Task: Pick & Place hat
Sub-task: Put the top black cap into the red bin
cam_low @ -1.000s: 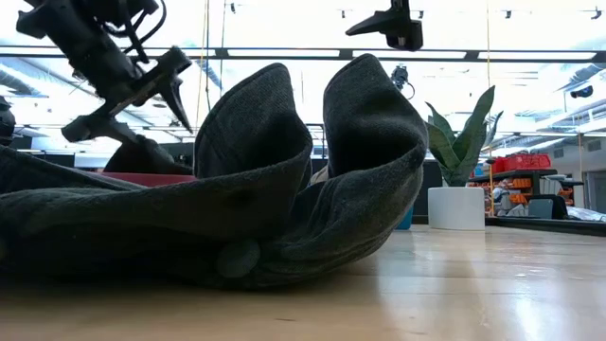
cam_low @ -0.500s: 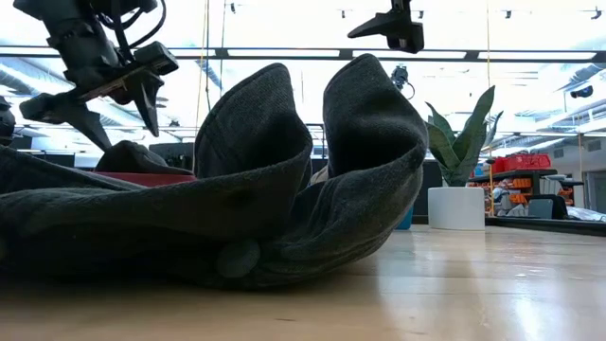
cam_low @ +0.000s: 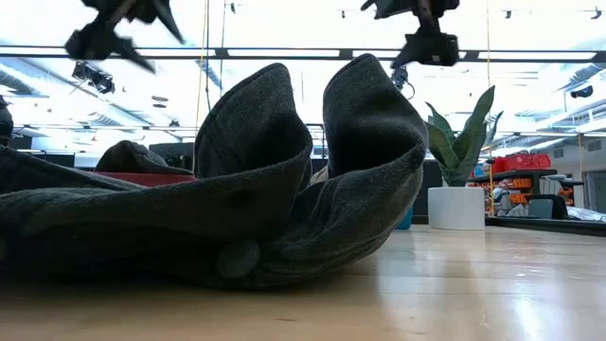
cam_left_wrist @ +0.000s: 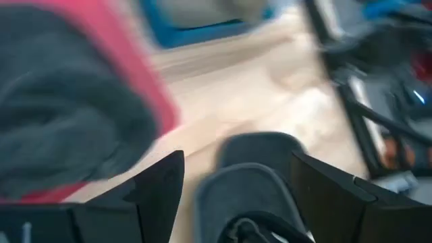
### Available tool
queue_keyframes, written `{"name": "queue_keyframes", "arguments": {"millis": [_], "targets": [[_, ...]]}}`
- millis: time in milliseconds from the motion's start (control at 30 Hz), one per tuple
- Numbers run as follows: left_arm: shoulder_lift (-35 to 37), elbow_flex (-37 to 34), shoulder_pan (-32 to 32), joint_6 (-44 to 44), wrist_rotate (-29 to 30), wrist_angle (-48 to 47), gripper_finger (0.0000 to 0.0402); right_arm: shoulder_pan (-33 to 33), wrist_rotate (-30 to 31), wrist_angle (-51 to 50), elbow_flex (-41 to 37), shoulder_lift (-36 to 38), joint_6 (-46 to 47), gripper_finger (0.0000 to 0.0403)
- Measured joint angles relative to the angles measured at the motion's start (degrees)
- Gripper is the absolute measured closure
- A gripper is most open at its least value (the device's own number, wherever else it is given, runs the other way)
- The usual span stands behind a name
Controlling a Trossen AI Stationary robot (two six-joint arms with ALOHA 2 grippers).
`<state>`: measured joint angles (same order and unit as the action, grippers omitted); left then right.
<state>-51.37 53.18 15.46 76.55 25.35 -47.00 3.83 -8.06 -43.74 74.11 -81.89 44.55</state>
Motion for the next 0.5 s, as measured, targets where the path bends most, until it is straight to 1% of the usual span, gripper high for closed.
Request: {"name": "queue_keyframes", "arguments": {"millis": [67, 167, 233, 300, 367, 400, 500], "targets": [[0.0, 0.6, 1.7, -6.9, 0.0, 4.0, 0.0139, 0.5, 1.3, -3.0, 0.0, 0.0, -0.3, 0.0108], [-0.6, 0.8, 4.9, -19.4, -1.3, 12.7, 0.0141, 0.5, 3.1, -5.6, 0.0, 0.0, -0.6, 0.0108], [-1.9, 0.8, 7.0, -26.7, -1.9, 16.9, 0.0142, 0.4, 3.3, -5.3, 0.0, 0.0, -0.7, 0.0108], [-3.6, 0.8, 8.8, -31.6, -3.6, 18.9, 0.0142, 0.2, 3.2, -3.9, 0.0, 0.0, -0.7, 0.0108], [-5.8, 0.8, 9.7, -32.3, -6.5, 19.3, 0.0142, 0.2, 3.2, -2.5, 0.0, 0.0, -0.6, 0.0108], [-7.3, 0.8, 10.0, -30.9, -9.0, 18.7, 0.0142, 0.2, 3.2, -1.9, 0.0, 0.0, -0.4, 0.0108], [-11.7, 0.8, 10.6, -22.6, -17.7, 16.2, 0.0142, 0.2, 3.2, -0.8, 0.0, 0.0, -0.4, 0.0108]]}}
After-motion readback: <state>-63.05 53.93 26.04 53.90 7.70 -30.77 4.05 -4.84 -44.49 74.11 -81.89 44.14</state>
